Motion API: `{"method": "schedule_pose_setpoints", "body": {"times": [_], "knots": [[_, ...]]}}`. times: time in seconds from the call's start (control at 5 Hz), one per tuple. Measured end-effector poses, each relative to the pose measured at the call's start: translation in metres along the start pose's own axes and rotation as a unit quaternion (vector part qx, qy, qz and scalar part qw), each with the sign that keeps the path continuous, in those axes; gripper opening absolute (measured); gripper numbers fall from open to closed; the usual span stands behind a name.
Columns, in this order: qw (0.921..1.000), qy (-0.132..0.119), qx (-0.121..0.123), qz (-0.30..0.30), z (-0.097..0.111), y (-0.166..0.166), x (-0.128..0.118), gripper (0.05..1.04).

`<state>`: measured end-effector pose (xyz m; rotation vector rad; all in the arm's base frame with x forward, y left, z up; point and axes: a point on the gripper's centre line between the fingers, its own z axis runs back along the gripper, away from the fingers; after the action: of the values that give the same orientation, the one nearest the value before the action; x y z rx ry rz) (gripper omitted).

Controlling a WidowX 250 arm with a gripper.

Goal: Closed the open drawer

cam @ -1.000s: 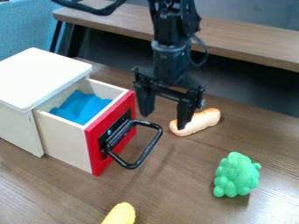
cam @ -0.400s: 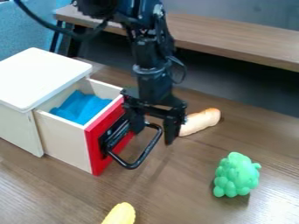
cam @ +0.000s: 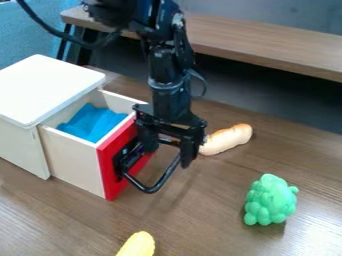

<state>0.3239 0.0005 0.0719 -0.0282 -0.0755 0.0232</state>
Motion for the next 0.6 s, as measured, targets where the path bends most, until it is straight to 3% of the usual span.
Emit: {"method": "schedule_pose_setpoints", "body": {"times": [0.4, 0.6], "knots": [[0.998, 0.016, 0.061, 0.007, 0.005, 0.019, 0.002, 0.999], [0.9967, 0.023, 0.077, 0.016, 0.007, 0.03, 0.0, 1.001]]}}
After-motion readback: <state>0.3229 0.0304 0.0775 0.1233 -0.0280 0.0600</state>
